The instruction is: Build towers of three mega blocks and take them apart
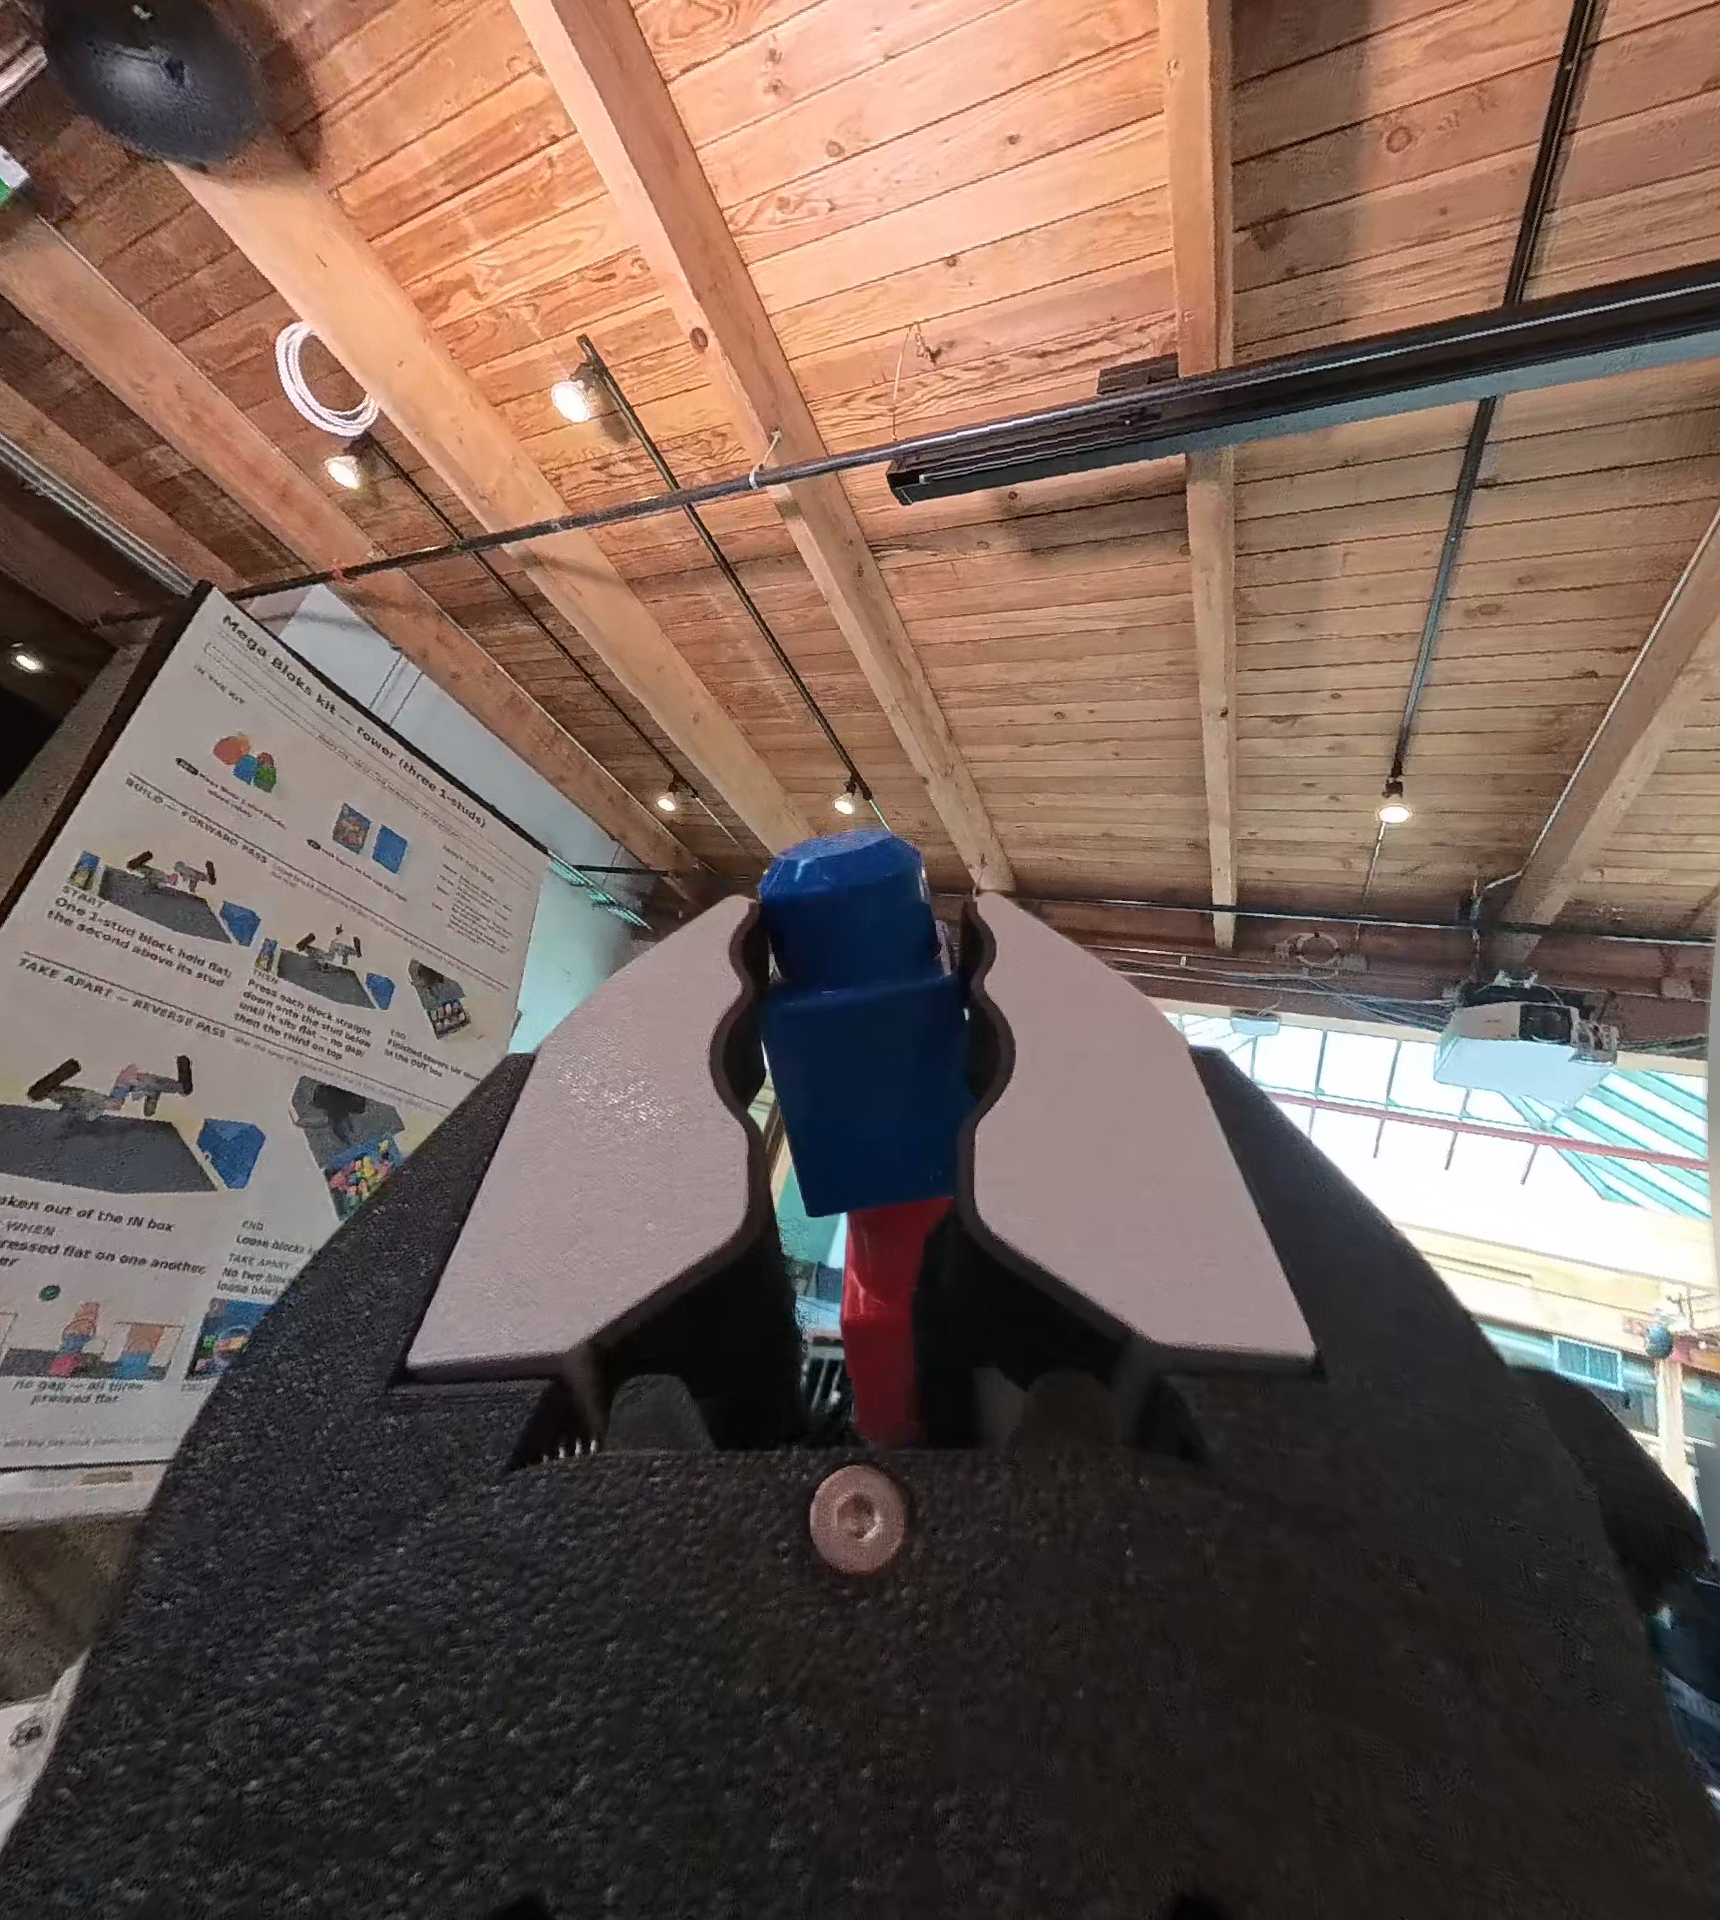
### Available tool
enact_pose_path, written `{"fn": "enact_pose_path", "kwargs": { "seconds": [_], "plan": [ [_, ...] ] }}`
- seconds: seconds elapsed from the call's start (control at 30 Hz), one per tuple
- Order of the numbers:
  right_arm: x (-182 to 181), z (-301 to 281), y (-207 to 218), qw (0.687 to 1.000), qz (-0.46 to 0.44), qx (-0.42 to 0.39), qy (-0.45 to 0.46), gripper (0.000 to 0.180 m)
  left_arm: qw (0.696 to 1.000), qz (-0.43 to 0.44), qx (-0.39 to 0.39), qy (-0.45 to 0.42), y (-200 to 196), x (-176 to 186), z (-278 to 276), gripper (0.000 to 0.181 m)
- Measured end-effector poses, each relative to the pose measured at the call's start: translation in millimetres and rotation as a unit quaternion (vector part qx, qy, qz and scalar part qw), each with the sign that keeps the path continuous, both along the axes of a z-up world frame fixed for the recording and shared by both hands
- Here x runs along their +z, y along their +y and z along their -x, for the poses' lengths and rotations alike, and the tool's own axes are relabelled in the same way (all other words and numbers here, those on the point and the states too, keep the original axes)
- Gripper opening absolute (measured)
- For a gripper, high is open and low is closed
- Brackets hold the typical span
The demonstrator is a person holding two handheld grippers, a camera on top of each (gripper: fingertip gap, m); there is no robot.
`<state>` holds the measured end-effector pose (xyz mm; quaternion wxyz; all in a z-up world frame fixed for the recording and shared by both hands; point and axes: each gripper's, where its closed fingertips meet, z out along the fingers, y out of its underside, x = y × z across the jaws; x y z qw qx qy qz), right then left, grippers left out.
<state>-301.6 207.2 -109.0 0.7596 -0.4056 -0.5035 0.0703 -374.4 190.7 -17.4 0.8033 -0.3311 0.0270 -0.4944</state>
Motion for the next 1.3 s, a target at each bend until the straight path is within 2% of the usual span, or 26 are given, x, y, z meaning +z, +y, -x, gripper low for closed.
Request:
{"fn": "enact_pose_path", "kwargs": {
  "seconds": [0.33, 0.57, 0.7, 0.93, 1.3],
  "plan": [
    [6, -3, 1, 1.000, -0.010, -0.002, 0.026, 0.036, 0.999, -0.013, 0.018, 0.045, -1, -3, -23, 0.035],
    [9, -5, 3, 0.998, -0.039, -0.012, 0.043, 0.035, 0.999, 0.001, -0.021, 0.039, 0, -1, -27, 0.035],
    [11, -9, 6, 0.998, -0.033, -0.014, 0.054, 0.035, 0.997, 0.000, 0.004, 0.071, 1, -3, -35, 0.034],
    [12, -14, 4, 0.997, -0.062, -0.014, 0.036, 0.035, 0.991, 0.005, -0.032, 0.132, 0, -7, -42, 0.034],
    [12, -14, 3, 0.997, -0.062, -0.006, 0.041, 0.035, 0.990, -0.001, -0.021, 0.136, -1, -7, -42, 0.035]
  ]
}}
